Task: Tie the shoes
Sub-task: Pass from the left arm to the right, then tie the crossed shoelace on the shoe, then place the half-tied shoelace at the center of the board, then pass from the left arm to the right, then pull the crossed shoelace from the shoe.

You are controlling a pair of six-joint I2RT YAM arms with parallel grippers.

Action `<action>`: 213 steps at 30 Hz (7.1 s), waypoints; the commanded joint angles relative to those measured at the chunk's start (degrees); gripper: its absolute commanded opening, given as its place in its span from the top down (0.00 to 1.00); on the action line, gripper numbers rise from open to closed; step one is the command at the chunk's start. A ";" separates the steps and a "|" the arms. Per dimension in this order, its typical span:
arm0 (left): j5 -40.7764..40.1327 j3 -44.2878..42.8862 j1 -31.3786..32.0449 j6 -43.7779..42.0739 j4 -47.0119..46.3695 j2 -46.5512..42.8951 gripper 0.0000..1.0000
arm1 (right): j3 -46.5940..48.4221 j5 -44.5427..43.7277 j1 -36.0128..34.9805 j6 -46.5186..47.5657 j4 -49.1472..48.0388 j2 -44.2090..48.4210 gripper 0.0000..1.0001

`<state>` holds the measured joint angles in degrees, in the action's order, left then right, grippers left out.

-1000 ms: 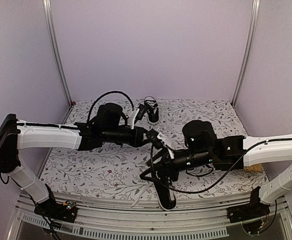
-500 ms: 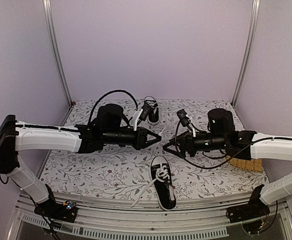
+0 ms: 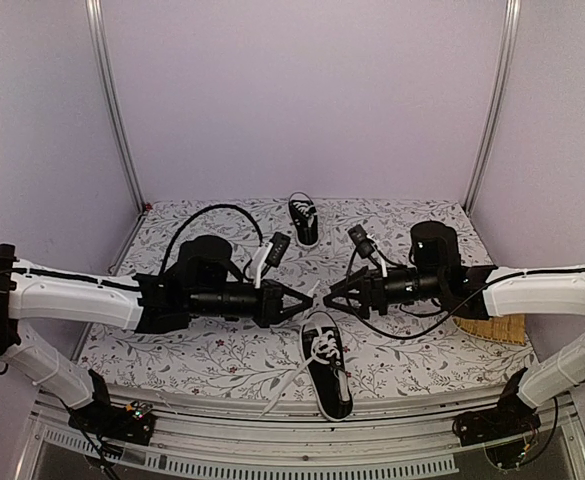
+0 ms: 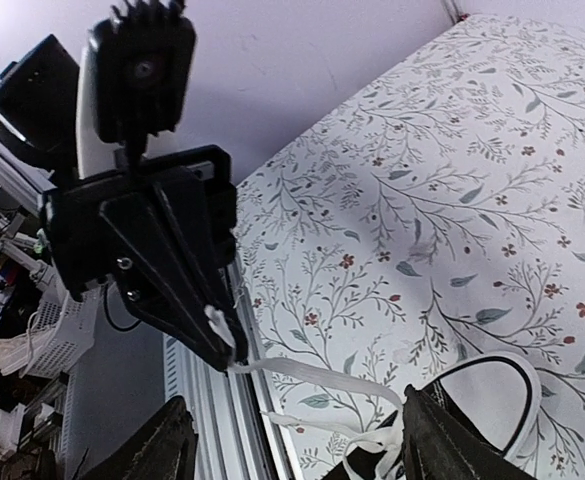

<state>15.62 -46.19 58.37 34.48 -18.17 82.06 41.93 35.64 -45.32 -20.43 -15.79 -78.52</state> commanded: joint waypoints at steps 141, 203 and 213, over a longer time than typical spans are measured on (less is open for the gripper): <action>-6.21 -17.44 0.27 -23.08 16.81 14.20 1.00 | 2.78 -14.73 -5.35 0.19 9.93 -0.12 0.42; -22.27 -2.85 16.80 2.63 14.23 15.50 1.00 | -5.49 -27.90 -3.76 -8.35 11.56 7.63 0.98; -20.86 2.26 15.81 3.90 10.52 13.78 1.00 | -8.90 -31.63 -2.68 -11.13 15.15 8.89 0.98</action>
<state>-5.52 -45.89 74.91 37.15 -6.50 97.38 34.70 8.38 -48.97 -29.28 -3.44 -71.59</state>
